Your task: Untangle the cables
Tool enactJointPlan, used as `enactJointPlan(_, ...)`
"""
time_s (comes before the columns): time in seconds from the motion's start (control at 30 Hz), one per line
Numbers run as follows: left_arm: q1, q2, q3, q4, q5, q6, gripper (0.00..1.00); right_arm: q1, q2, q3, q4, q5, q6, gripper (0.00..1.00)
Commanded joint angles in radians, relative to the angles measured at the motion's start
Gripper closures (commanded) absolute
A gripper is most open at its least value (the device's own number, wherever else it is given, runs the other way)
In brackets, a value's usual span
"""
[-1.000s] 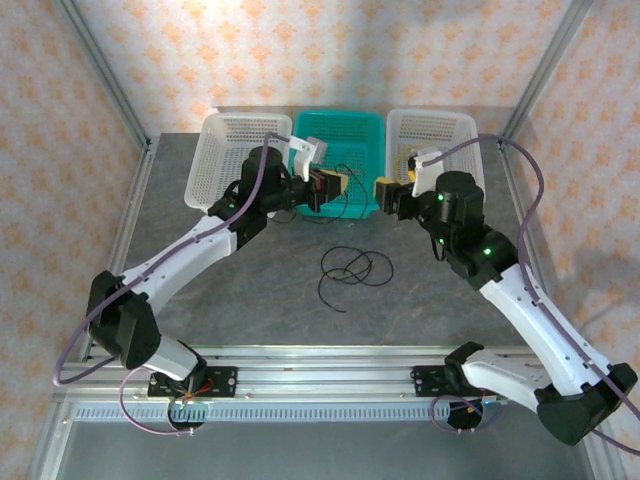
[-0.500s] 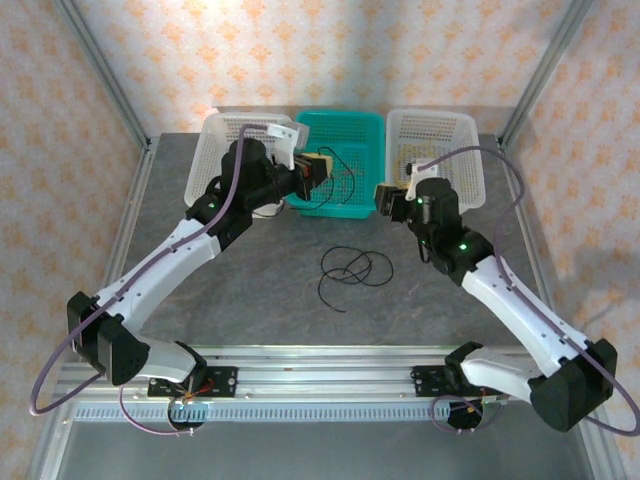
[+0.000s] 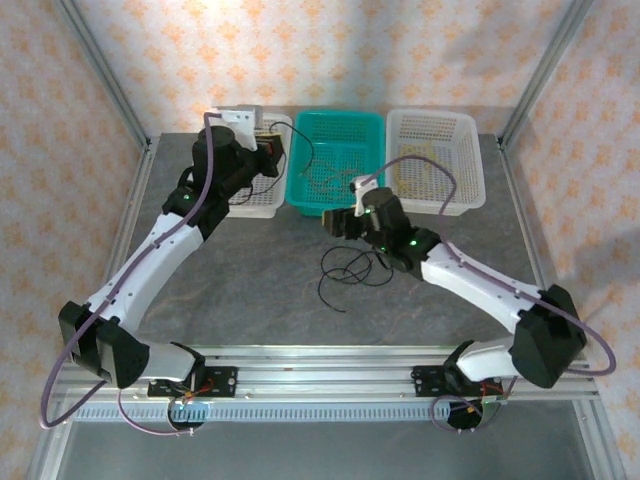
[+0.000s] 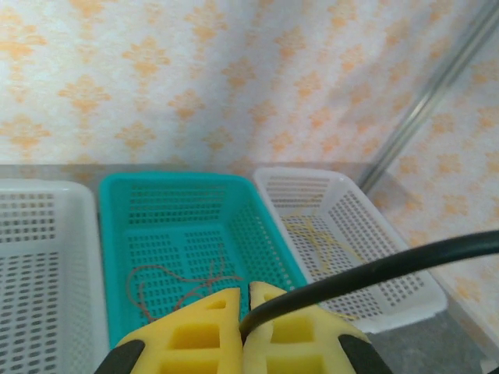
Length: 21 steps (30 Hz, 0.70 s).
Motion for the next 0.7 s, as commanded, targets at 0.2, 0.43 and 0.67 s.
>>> enactJointPlan(0.2, 0.159, 0.124, 0.026, 0.068, 0.039, -0.032, 1.0, 0.05, 0.08, 0.148, 0.009, 0.084, -0.081, 0.23)
enactJointPlan(0.43, 0.21, 0.248, 0.035, 0.079, -0.009, -0.07, 1.0, 0.052, 0.076, 0.136, -0.003, 0.121, -0.106, 0.2)
enactJointPlan(0.67, 0.246, 0.425, 0.1, 0.063, -0.066, -0.191, 1.0, 0.051, 0.074, 0.128, -0.015, 0.126, -0.105, 0.19)
